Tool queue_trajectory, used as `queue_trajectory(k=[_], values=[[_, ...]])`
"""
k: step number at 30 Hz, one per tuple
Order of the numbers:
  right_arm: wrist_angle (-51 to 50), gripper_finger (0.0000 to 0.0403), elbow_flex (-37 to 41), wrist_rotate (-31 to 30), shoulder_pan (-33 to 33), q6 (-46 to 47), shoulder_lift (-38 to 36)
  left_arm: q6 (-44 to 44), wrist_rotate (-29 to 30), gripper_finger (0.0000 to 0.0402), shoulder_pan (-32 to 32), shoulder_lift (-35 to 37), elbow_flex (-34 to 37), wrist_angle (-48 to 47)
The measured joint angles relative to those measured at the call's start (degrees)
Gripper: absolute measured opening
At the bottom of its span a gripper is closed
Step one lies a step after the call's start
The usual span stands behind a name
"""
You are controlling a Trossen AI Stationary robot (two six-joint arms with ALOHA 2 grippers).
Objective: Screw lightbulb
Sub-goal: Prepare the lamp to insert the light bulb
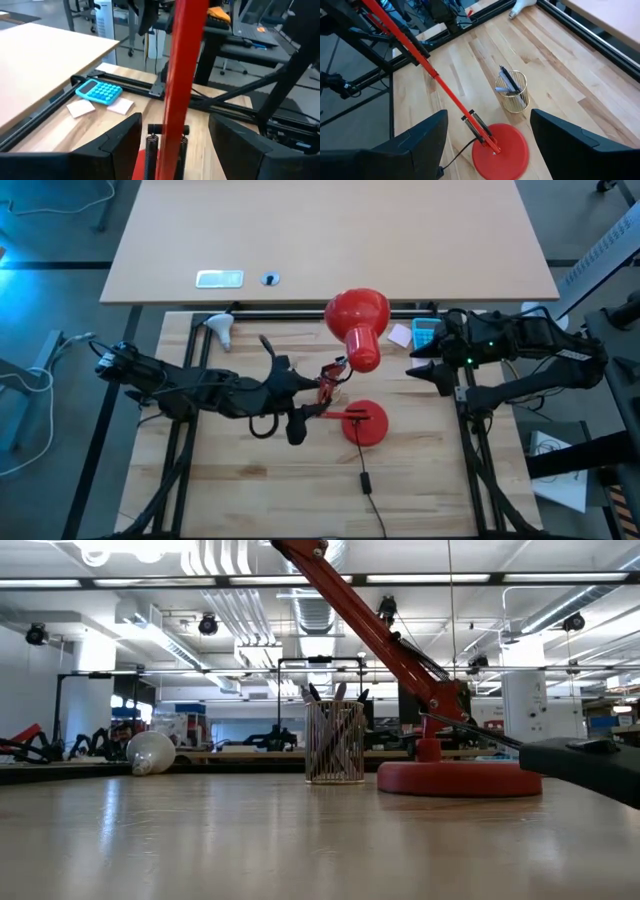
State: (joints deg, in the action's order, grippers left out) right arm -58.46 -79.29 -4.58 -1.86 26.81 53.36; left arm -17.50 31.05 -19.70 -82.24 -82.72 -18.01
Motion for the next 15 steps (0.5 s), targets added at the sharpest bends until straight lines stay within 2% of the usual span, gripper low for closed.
queue_trajectory(k=[8,15], values=[[0.0,0.0281,0.0,0.0,0.0,-0.1,0.1,2.4,2.5,0.0222,0.9,-0.1,0.0,2.2],[0.2,0.0276,0.0,0.0,0.0,-0.3,0.1,3.5,2.3,0.0222,3.6,-0.6,0.0,4.8]])
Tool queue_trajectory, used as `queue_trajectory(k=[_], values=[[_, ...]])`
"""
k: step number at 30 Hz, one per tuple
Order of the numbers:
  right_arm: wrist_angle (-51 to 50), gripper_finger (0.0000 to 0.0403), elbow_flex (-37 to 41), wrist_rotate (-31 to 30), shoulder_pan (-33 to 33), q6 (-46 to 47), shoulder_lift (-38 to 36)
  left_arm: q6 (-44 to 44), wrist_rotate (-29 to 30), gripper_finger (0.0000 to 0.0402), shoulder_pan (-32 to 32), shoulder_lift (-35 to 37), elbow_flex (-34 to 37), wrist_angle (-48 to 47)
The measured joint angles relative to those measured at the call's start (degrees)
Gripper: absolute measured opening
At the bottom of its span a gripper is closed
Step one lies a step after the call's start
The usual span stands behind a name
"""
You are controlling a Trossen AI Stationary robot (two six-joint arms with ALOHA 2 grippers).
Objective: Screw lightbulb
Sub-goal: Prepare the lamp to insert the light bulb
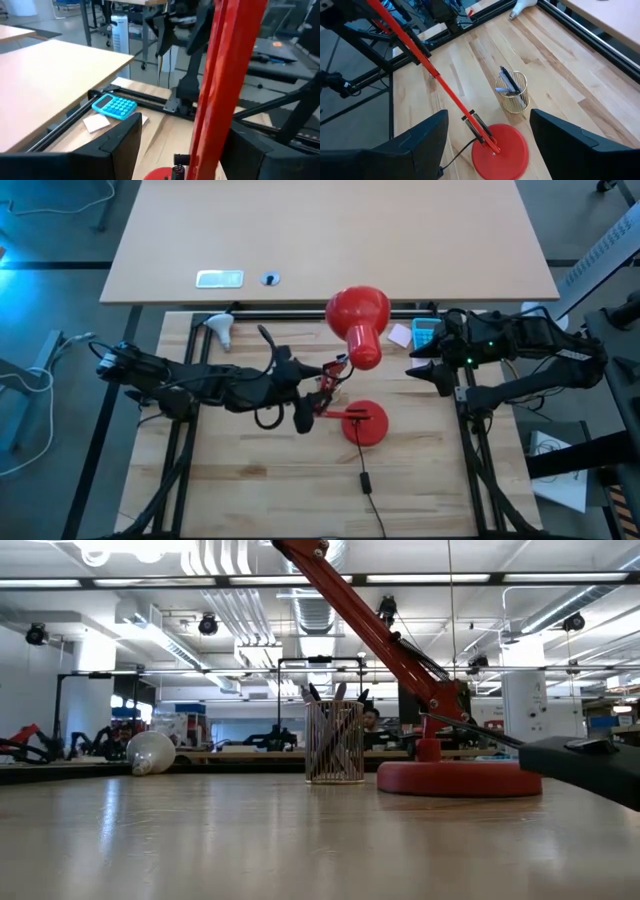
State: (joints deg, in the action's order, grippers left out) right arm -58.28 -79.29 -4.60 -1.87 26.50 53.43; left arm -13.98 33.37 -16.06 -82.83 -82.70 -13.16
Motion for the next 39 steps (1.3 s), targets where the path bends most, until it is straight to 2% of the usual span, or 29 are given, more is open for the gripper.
queue_trajectory(k=[6,14,18,33,39], values=[[0.1,0.0280,0.0,0.0,0.0,0.3,0.0,1.4,-5.3,0.0222,1.4,-2.3,0.0,5.7],[0.0,0.0274,0.0,0.0,0.0,0.4,0.0,0.9,-5.4,0.0222,1.1,-2.6,0.0,6.7],[0.0,0.0280,0.0,0.0,0.0,0.4,0.0,0.9,-5.4,0.0210,0.4,-2.0,-0.1,6.7],[0.0,0.0279,0.0,0.0,0.0,2.2,0.0,4.3,-5.9,0.0094,0.2,-1.2,-0.1,6.0],[0.0,0.0272,0.0,-0.1,0.0,2.4,0.0,4.4,-6.6,0.0026,0.1,-0.5,-0.1,5.6]])
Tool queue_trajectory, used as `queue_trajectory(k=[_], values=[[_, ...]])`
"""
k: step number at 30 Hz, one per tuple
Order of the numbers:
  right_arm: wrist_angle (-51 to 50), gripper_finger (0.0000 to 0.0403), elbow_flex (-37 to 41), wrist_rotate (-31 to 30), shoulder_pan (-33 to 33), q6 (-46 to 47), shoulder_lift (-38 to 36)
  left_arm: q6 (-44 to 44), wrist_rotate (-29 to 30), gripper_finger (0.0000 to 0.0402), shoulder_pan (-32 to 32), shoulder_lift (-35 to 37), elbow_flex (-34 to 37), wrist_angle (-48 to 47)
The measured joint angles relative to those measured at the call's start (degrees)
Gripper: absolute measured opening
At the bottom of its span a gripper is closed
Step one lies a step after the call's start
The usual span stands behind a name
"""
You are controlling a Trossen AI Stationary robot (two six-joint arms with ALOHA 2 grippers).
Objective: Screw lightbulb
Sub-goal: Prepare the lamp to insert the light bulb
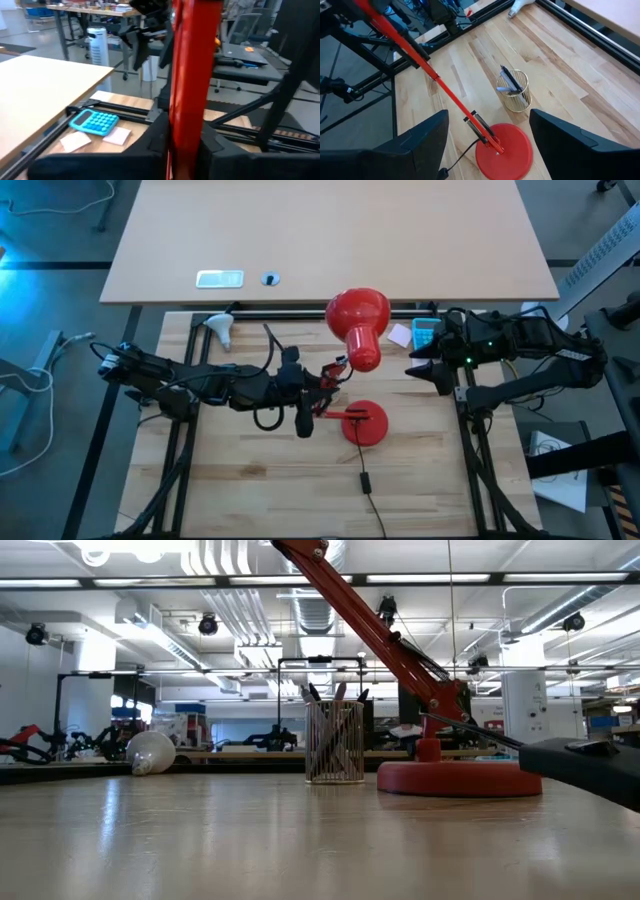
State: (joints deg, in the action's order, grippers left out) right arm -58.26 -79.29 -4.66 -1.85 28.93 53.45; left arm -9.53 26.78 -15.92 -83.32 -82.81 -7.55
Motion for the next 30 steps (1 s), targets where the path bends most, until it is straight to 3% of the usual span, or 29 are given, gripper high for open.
queue_trajectory(k=[6,10,22,30], values=[[0.0,0.0274,0.0,-0.2,0.0,-0.1,0.0,-1.7,-0.4,0.0026,-0.2,2.1,-0.3,-3.8],[0.0,0.0277,0.0,-0.9,0.0,0.0,0.0,-2.4,0.0,0.0026,-0.9,2.6,-4.2,-10.7],[0.0,0.0267,0.0,-1.1,0.0,0.8,0.0,-5.8,13.4,0.0026,-4.2,2.8,-20.9,-41.8],[0.0,0.0269,0.0,-1.1,0.0,1.1,0.0,-5.3,22.3,0.0026,-4.2,3.9,-22.6,-46.9]])
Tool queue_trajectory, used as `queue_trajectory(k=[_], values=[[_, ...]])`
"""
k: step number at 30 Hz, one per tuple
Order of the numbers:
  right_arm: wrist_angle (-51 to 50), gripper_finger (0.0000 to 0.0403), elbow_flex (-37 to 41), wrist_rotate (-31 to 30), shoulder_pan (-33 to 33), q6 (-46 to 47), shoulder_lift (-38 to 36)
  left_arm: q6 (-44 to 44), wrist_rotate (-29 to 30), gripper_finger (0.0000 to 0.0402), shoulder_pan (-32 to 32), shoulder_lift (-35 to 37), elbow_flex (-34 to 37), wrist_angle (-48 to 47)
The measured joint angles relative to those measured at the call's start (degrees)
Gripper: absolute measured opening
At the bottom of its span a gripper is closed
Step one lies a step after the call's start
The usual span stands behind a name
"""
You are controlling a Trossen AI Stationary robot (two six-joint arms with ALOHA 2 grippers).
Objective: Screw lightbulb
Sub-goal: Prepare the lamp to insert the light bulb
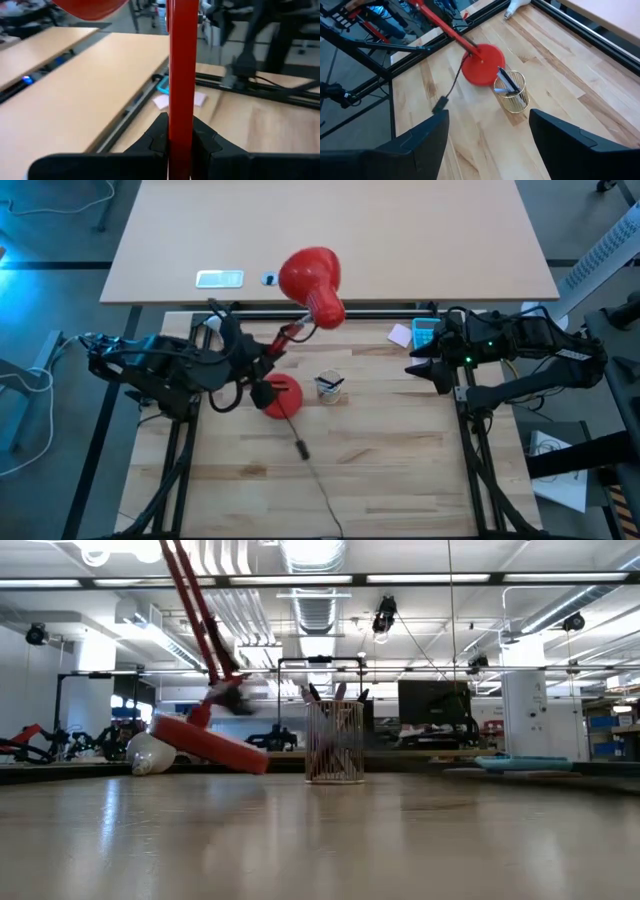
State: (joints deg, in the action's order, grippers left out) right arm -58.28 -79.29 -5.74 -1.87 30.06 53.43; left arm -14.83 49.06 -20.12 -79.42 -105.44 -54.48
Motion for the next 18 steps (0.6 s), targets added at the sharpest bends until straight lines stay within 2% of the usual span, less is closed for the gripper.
queue_trajectory(k=[5,8,13,18], values=[[0.0,0.0262,0.0,0.0,0.0,0.0,0.0,-0.1,-0.9,0.0026,-0.7,-0.1,1.2,0.4],[0.0,0.0263,0.0,0.0,0.0,-0.1,0.0,1.9,-3.0,0.0026,-2.1,-0.1,1.2,5.2],[0.0,0.0271,0.0,-0.5,0.0,-1.4,0.0,3.8,-8.6,0.0026,-3.8,-0.6,1.3,13.2],[0.0,0.0274,0.0,-0.8,0.0,-1.5,0.0,3.6,-13.0,0.0026,-5.3,-2.1,1.3,16.3]])
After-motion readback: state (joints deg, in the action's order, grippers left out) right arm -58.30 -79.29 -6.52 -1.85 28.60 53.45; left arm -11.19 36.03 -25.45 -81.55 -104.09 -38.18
